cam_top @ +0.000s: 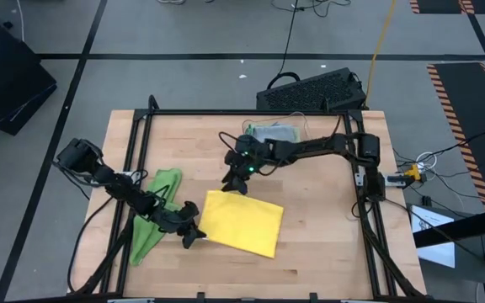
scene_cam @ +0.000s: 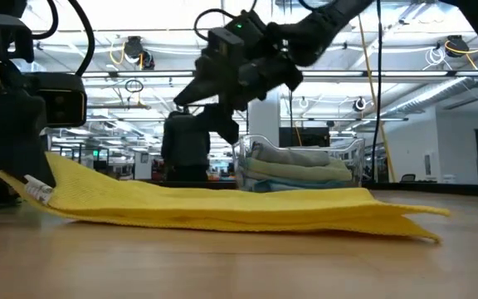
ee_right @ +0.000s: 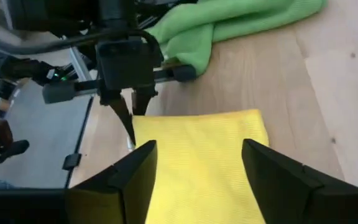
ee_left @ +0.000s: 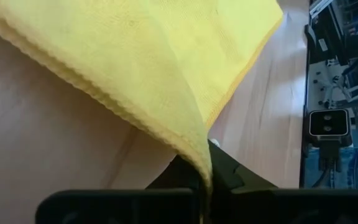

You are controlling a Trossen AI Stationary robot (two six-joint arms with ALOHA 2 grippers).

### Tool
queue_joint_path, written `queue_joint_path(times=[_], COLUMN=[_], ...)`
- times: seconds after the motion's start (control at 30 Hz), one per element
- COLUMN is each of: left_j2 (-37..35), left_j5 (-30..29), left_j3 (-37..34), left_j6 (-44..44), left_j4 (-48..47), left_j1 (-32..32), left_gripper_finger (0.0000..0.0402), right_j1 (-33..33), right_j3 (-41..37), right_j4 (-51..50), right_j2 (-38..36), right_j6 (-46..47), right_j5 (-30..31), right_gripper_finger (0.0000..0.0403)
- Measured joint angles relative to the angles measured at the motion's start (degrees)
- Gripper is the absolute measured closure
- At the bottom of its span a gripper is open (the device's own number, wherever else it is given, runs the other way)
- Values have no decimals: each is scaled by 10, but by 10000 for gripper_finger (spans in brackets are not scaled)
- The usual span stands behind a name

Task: Fold microfiber towels
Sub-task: Fold the yellow towel

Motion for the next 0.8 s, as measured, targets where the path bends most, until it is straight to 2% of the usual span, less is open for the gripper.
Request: queue_joint_path(times=[0.2,0.4,0.47,0.63,0.8], left_j2=[0,0,0,0,0], left_j5=[1,3,4,6,9], left_j3=[0,0,0,0,0], left_j6=[-4,-11,-11,-15,-14], left_j4=[-5,-6,-5,-5,-5], left_j1=[0,0,0,0,0], left_gripper_finger=[398,394,398,393,396], right_j1=[-5,-9,-10,-11,-8], right_j3=[114,251,284,344,356], right_j4=[-102,-214,-221,-249,-255], right_j2=[49,147,176,222,251], right_j6=[-11,-45,-64,-95,-128], right_j5=[1,-17,-17,-21,-43], right_gripper_finger=[161,161,161,161,178])
